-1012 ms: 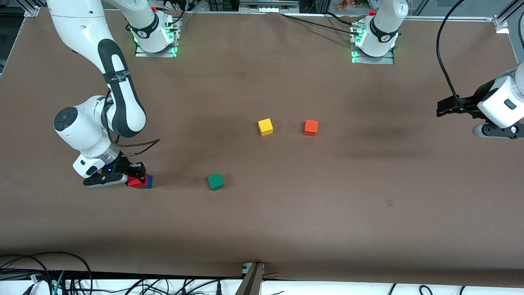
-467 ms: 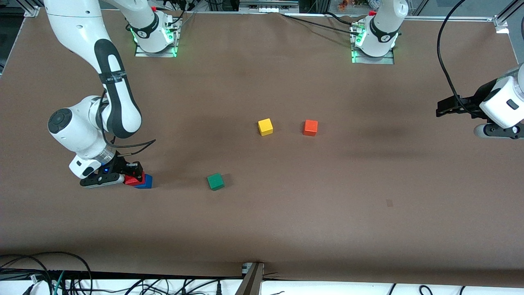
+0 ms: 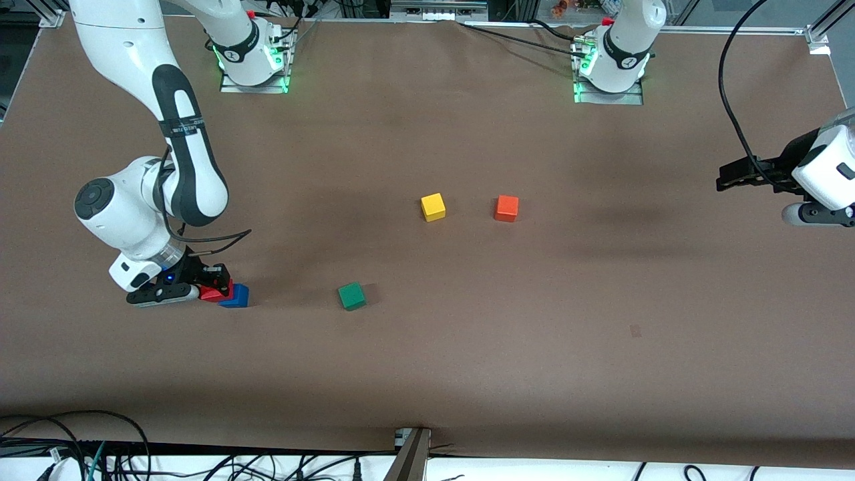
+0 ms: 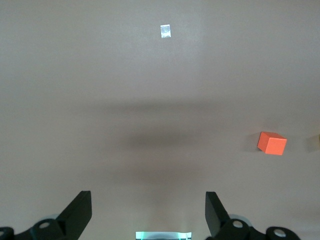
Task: Pass red block to right arm, stack on blue
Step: 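Lower the red cube onto the blue cube with the right gripper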
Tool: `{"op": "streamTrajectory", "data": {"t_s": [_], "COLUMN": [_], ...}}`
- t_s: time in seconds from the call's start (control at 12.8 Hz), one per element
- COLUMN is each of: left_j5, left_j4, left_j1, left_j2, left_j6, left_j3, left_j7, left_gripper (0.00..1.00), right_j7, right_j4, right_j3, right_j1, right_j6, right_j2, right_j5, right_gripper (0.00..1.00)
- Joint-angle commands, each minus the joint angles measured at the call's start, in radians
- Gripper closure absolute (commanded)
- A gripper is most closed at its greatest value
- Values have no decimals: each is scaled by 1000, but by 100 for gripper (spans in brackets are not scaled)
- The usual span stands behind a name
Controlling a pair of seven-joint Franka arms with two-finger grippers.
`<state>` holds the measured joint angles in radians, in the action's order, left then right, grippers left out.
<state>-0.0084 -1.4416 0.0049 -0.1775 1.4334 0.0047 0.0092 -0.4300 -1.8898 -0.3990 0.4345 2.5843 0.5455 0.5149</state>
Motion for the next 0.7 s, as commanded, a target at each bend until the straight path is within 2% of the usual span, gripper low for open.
{"op": "streamTrajectory", "data": {"t_s": [0.0, 0.62], "left_j5": [-18, -16], "left_j4": [-16, -11], "left_j1": [10, 12], "left_j2": [16, 9], "left_j6": [2, 2], "left_j3": [-8, -8], "left_j7": [-3, -2], "left_gripper": [0, 0], "right_j7": [101, 122], "right_j4": [55, 103], "right_j3": [-7, -7], "right_j1": [4, 4], "right_j6": [-59, -62], "right_j2": [25, 57], "right_j5": [-71, -84], "right_gripper": [100, 100]}}
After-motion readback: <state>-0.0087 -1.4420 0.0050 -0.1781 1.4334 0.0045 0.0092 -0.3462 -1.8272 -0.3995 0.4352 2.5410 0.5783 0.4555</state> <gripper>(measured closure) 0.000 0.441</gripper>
